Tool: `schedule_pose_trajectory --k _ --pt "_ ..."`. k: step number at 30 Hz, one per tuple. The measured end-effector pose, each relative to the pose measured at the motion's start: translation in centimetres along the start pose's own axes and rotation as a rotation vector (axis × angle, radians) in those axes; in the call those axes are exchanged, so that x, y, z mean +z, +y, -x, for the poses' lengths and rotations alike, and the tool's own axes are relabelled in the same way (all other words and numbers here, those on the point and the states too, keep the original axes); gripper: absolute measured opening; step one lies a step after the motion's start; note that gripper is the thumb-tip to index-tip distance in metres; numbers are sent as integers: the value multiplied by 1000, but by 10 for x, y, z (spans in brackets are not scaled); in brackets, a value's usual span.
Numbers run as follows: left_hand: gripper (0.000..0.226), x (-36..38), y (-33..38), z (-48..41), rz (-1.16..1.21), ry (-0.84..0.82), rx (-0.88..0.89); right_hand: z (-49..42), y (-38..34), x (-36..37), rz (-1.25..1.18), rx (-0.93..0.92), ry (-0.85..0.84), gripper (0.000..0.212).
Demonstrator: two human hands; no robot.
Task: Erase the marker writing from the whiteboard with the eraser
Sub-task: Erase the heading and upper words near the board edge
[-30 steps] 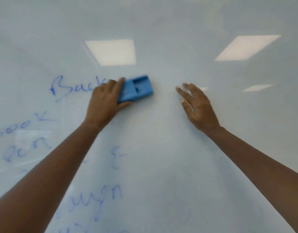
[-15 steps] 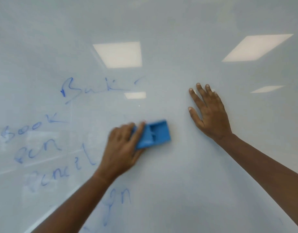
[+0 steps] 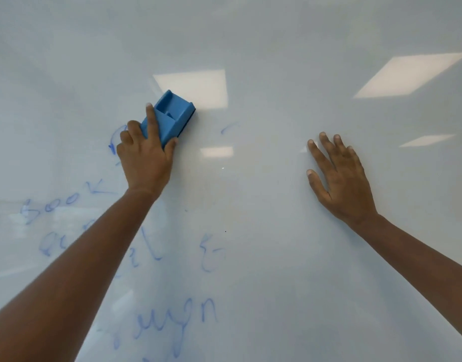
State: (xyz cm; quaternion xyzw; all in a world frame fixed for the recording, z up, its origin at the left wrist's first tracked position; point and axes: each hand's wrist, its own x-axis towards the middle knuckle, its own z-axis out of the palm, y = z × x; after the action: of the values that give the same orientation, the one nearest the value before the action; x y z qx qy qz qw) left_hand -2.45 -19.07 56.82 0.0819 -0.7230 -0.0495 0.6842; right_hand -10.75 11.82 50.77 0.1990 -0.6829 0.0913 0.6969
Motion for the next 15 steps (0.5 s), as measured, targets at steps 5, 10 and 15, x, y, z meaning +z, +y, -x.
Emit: schedule_pose_trajectory --k 5,10,15 --pt "61 7 22 59 35 33 284 1 -1 0 -5 2 -3 55" --pt "57 10 34 100 -56 -39 955 2 -1 0 -6 0 -1 56" --pt "62 -1 18 44 -66 1 632 1 -1 -1 -14 -6 0 56"
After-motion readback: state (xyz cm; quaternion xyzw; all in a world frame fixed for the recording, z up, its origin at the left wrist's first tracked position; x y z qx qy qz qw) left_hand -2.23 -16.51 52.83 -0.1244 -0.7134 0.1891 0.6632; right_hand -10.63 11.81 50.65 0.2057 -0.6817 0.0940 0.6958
